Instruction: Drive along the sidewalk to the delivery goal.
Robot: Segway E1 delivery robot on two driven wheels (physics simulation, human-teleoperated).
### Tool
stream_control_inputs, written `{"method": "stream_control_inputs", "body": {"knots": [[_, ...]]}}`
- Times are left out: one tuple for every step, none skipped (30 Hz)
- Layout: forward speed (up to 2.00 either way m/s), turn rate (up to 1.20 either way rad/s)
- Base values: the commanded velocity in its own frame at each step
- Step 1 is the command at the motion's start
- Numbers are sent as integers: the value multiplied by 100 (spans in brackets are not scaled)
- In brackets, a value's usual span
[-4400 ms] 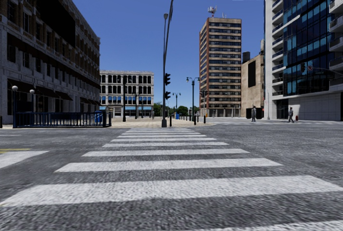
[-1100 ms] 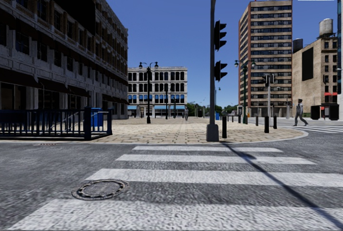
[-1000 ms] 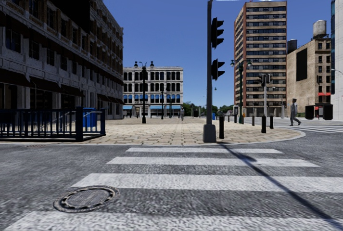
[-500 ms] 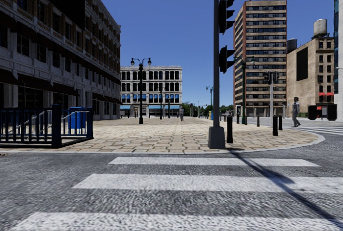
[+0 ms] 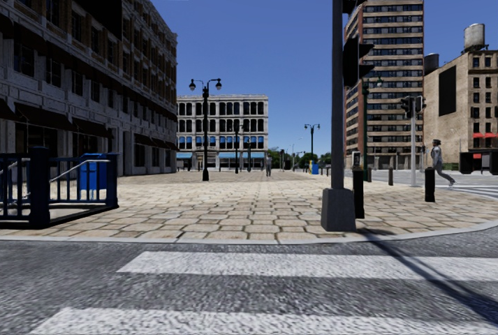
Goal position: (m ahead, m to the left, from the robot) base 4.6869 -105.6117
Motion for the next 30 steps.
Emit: {"method": "stream_control_inputs", "body": {"knots": [[200,0],[200,0],[200,0],[200,0],[200,0],[200,0],[200,0],[200,10],[200,23],[200,23],[200,27],[200,24],[200,24],[200,5],[200,0],[200,0],[200,0],[200,0],[200,15],[200,15],[200,24],[200,27],[200,27],[200,27],[200,25],[200,18],[200,18],[200,14],[200,13],[200,13]]}}
